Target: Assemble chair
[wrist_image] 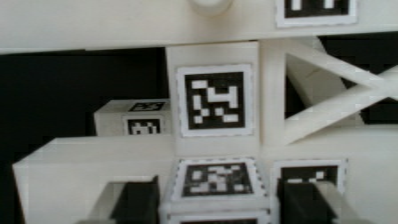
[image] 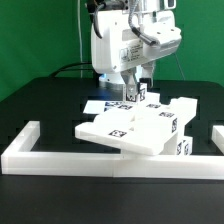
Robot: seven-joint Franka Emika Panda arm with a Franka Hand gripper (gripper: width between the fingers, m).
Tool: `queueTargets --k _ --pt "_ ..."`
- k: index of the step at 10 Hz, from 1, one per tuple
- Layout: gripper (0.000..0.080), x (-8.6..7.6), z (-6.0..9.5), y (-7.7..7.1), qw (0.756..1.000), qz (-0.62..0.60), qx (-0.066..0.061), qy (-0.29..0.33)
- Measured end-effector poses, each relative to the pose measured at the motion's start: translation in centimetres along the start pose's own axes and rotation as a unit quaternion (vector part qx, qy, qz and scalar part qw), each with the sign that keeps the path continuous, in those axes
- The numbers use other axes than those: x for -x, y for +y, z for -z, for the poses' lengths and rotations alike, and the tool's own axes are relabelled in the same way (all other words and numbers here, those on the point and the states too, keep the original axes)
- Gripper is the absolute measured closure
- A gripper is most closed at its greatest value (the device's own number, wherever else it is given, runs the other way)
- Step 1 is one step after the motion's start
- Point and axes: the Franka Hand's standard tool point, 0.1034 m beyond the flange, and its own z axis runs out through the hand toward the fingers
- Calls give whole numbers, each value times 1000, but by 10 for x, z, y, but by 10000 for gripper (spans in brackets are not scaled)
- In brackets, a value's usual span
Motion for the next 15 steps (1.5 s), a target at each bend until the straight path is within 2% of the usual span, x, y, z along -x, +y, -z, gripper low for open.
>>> queueTargets --k 2,3,4,6,9,11,13,15 --pt "227 -2 -1 1 998 56 1 1" --pt "227 -2 -1 1 995 103 1 1" --pt "166 -4 -1 0 986 170 1 1" --pt "155 -5 0 -1 957 289 0 0" --pt "151 -9 1 -4 901 434 -1 1" --pt "151 -13 1 -6 846 534 -1 1" --pt "151 -14 1 -7 804 594 0 2" --pt "151 -15 0 -7 750 661 3 6"
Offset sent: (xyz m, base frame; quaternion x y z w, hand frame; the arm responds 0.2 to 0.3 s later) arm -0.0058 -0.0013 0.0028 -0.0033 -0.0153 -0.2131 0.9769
